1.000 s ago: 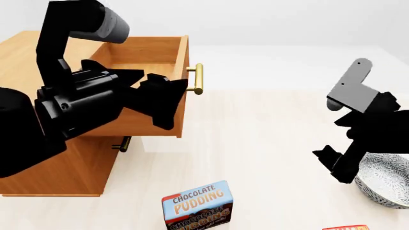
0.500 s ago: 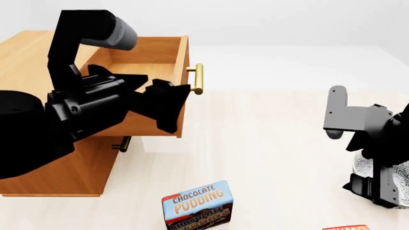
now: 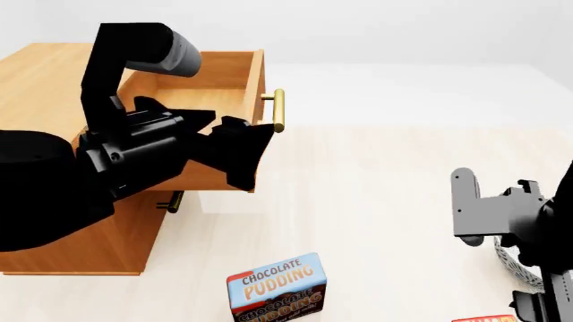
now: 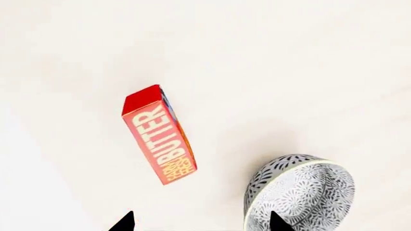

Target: Put the butter at the back in the top drawer of the cabinet and close it.

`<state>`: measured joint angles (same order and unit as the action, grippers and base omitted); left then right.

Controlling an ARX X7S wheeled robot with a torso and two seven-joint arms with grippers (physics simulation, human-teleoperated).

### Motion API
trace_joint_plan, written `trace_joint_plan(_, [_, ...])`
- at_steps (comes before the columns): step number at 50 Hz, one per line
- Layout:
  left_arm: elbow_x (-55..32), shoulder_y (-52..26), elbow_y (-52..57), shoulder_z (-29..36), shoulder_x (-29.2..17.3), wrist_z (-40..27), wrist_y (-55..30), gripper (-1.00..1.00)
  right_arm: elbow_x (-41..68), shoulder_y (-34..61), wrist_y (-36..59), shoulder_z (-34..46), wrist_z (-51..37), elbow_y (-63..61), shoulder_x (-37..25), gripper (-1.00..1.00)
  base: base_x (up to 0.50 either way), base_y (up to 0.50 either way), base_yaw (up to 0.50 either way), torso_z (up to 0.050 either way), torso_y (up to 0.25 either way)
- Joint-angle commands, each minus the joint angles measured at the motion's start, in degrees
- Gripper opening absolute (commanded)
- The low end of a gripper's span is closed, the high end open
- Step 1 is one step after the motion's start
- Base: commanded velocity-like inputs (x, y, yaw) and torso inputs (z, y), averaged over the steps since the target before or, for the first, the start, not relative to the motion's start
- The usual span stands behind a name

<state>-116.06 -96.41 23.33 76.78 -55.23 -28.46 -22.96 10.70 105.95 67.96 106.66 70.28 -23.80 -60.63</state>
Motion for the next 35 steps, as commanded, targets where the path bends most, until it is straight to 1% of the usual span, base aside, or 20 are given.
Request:
trace_joint_plan(1, [0.0,0.5,0.3,-0.2,-0.3,0.5,0.1,1.0,-0.8,-1.6,0.0,2.1,-0.8,-1.4,0.0,1.0,0.0,0.0,0.0,0.0,0.0])
trace_joint_plan(17, [-0.1,0.8,-0.1,-0.3,-0.4,0.6,-0.1,1.0,-1.7,-3.7,0.5,5.1,-1.4,-2.6,0.0,1.0,0.0,0.0,0.0,0.0,0.0])
trace_joint_plan(35, [0.0,1.4,0.2,-0.6,-1.1,1.0,0.1,1.0,-2.3,-6.9,0.4,6.4,-3.6,0.0,2.3,1.0,0.0,0.0,0.0,0.0,0.0])
